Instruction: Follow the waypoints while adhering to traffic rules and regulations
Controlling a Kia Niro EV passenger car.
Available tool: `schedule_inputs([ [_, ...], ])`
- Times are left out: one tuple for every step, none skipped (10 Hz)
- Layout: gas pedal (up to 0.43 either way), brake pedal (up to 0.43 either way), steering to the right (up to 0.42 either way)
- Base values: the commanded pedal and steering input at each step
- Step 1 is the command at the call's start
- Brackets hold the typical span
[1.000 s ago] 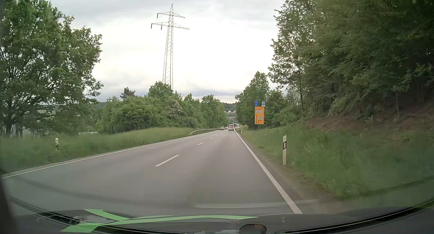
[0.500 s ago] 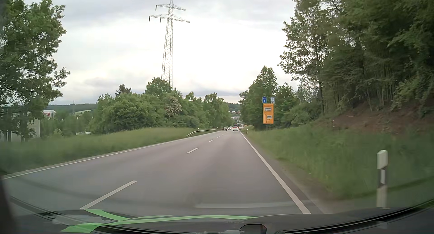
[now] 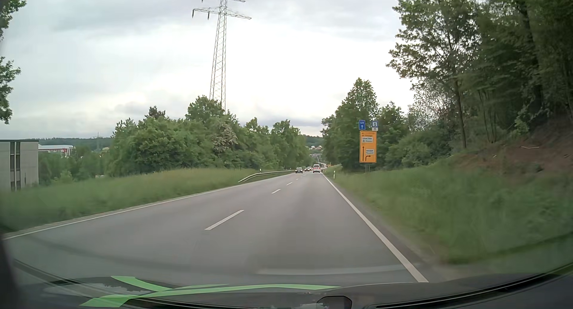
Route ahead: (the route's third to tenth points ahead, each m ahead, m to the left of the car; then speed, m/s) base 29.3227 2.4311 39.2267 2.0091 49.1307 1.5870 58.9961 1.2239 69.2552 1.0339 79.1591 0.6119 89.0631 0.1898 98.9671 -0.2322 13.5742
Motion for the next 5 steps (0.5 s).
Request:
schedule_inputs([
  [0.039,0.000,-0.007],
  [0.039,0.000,-0.006],
  [0.039,0.000,-0.005],
  [0.039,0.000,-0.001],
  [0.039,0.000,0.010],
])
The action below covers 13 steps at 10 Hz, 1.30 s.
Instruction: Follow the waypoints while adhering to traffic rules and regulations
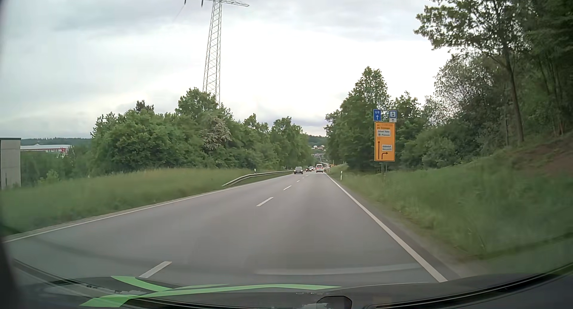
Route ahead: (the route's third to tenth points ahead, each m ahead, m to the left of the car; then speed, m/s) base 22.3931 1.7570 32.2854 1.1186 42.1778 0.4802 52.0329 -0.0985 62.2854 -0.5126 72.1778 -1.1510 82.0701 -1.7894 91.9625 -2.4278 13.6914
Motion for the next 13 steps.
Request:
schedule_inputs([
  [0.039,0.000,0.016],
  [0.039,0.000,0.015],
  [0.039,0.000,0.010],
  [0.039,0.000,0.007],
  [0.039,0.000,0.007],
  [0.039,0.000,0.007],
  [0.039,0.000,0.006],
  [0.039,0.000,0.005],
  [0.039,0.000,0.004],
  [0.039,0.000,0.004],
  [0.039,0.000,0.004],
  [0.039,0.000,0.004],
  [0.039,0.000,0.004],
])
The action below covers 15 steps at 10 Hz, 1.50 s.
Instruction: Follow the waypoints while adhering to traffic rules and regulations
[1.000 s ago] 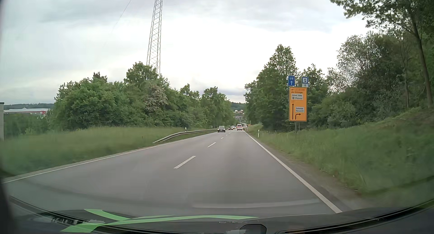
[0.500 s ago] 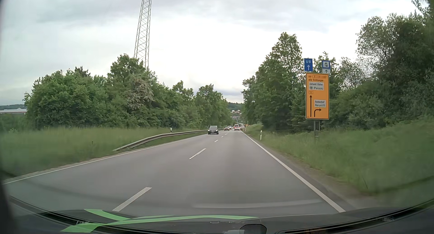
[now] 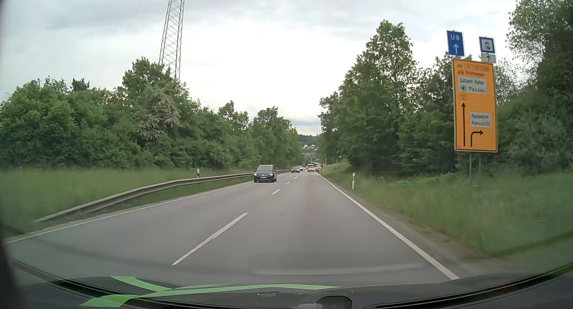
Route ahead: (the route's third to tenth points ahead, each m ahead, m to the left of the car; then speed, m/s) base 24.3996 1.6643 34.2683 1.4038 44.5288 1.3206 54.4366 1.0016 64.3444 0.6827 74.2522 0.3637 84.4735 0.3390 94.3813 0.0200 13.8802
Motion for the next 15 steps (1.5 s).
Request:
schedule_inputs([
  [0.039,0.000,0.004],
  [0.039,0.000,0.002],
  [0.039,0.000,0.002],
  [0.039,0.000,0.002],
  [0.039,0.000,0.002],
  [0.039,0.000,0.002],
  [0.039,0.000,0.002],
  [0.039,0.000,0.002],
  [0.039,0.000,0.002],
  [0.039,0.000,0.002],
  [0.039,0.000,0.002],
  [0.039,0.000,0.002],
  [0.039,0.000,0.002],
  [0.039,0.000,0.002],
  [0.039,0.000,0.002],
])
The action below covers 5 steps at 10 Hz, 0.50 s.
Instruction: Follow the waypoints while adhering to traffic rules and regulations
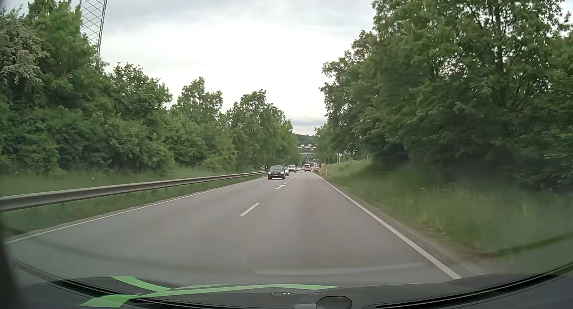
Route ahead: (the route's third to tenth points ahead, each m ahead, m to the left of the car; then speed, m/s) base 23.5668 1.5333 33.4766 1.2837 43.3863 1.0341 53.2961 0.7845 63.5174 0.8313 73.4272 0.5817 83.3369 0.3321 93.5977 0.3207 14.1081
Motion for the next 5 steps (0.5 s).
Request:
schedule_inputs([
  [0.039,0.000,0.002],
  [0.039,0.000,0.002],
  [0.039,0.000,0.002],
  [0.039,0.000,0.002],
  [0.039,0.000,0.002],
])
